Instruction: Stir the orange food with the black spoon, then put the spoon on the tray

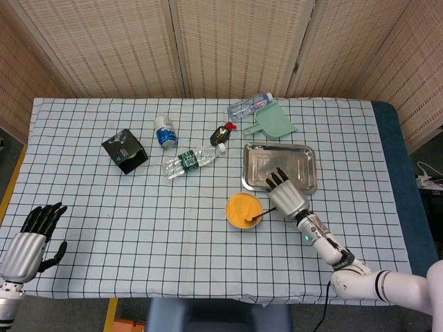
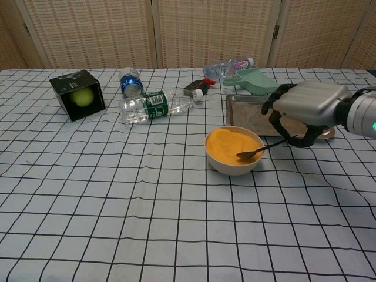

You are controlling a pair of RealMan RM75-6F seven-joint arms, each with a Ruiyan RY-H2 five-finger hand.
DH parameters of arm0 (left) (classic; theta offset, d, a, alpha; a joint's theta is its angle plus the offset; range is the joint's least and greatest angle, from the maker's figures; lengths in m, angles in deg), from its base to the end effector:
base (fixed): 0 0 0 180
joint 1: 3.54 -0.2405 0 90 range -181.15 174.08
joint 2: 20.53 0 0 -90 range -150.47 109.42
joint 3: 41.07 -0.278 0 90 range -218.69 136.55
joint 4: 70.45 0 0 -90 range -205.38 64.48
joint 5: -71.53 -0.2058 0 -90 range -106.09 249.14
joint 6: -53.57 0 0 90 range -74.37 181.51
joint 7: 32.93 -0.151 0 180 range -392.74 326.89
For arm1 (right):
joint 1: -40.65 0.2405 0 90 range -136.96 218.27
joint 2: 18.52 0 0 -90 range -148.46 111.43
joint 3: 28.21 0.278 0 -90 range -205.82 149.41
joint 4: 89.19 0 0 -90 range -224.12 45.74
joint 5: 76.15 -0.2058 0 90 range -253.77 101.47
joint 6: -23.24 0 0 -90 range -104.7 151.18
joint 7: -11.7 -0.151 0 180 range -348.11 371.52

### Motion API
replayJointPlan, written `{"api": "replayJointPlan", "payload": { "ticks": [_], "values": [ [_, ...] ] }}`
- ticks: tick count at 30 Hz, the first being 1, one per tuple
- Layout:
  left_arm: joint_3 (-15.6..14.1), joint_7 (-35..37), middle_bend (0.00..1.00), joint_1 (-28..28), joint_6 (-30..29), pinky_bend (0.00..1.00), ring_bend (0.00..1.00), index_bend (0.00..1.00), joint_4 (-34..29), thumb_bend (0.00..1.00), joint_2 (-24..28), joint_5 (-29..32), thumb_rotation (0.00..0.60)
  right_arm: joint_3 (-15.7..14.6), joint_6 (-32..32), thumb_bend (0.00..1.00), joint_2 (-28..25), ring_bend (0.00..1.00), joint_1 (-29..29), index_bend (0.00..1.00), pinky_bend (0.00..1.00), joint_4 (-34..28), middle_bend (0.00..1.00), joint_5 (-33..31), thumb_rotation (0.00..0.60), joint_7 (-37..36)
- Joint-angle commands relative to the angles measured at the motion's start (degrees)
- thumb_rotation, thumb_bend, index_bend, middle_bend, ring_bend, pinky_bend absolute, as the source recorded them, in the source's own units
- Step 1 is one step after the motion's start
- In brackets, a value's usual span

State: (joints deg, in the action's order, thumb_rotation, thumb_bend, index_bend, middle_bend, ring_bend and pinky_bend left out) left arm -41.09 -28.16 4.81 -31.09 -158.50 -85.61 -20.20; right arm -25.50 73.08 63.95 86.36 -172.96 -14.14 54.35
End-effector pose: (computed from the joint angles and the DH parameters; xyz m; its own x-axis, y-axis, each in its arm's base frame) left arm -0.3220 0.1991 0.1594 0.3867 0.0398 0.9214 0.9131 -0.1566 -0.3764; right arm -0.1962 -0.3669 0.0004 0.8606 -0.1367 0.4906 -0.4850 -0.5142 0.7074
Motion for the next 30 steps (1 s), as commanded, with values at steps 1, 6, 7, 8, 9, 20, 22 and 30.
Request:
{"api": "replayJointPlan", "payload": {
  "ticks": [1, 6, 7, 8, 9, 20, 22, 30],
  "values": [
    [0.0, 0.1, 0.0, 0.0, -0.1, 0.04, 0.0, 0.0, 0.0, 0.46, 0.1, 0.0, 0.6, 0.3, 0.2, 0.65, 0.7, 0.06, 0.5, 1.0, 0.0, 0.7, 0.16, -0.7, 0.6, 0.8],
    [0.0, 0.6, 0.0, 0.0, 0.0, 0.04, 0.0, 0.0, 0.1, 0.46, 0.2, 0.0, 0.6, 0.7, -0.1, 0.65, 1.4, 0.06, 1.7, 1.0, 0.0, 1.2, 0.16, -2.3, 0.6, 2.8],
    [0.0, 0.6, 0.0, 0.0, 0.0, 0.04, 0.0, 0.0, 0.2, 0.46, 0.2, 0.0, 0.6, 0.8, -0.3, 0.65, 1.5, 0.06, 2.1, 1.0, 0.0, 1.2, 0.16, -2.7, 0.6, 3.5],
    [0.0, 0.7, 0.0, 0.0, 0.0, 0.04, 0.0, 0.0, 0.2, 0.46, 0.2, 0.0, 0.6, 0.8, -0.4, 0.65, 1.4, 0.06, 2.4, 1.0, 0.0, 1.2, 0.16, -3.0, 0.6, 4.0],
    [0.1, 0.8, 0.0, 0.0, -0.1, 0.04, 0.0, 0.0, 0.2, 0.46, 0.2, 0.0, 0.6, 0.8, -0.4, 0.65, 1.4, 0.06, 2.6, 1.0, 0.0, 1.0, 0.16, -3.2, 0.6, 4.5],
    [-0.1, 1.6, 0.0, -0.2, -0.7, 0.04, 0.0, 0.0, 0.1, 0.46, 0.6, -0.5, 0.6, 0.8, 1.1, 0.65, 0.2, 0.08, 5.2, 1.0, 0.0, -2.2, 0.16, -7.1, 0.6, 11.2],
    [-0.2, 1.7, 0.0, -0.3, -0.9, 0.04, 0.0, 0.0, 0.0, 0.46, 0.7, -0.6, 0.6, 0.9, 1.8, 0.65, 0.3, 0.08, 5.6, 1.0, 0.0, -2.5, 0.16, -8.1, 0.6, 12.3],
    [-0.2, 2.3, 0.0, -0.4, -1.3, 0.04, 0.0, 0.0, -0.2, 0.46, 1.0, -0.8, 0.6, 1.0, 3.5, 0.65, 0.9, 0.08, 7.3, 1.0, 0.0, -2.6, 0.16, -12.1, 0.6, 16.2]
  ]
}}
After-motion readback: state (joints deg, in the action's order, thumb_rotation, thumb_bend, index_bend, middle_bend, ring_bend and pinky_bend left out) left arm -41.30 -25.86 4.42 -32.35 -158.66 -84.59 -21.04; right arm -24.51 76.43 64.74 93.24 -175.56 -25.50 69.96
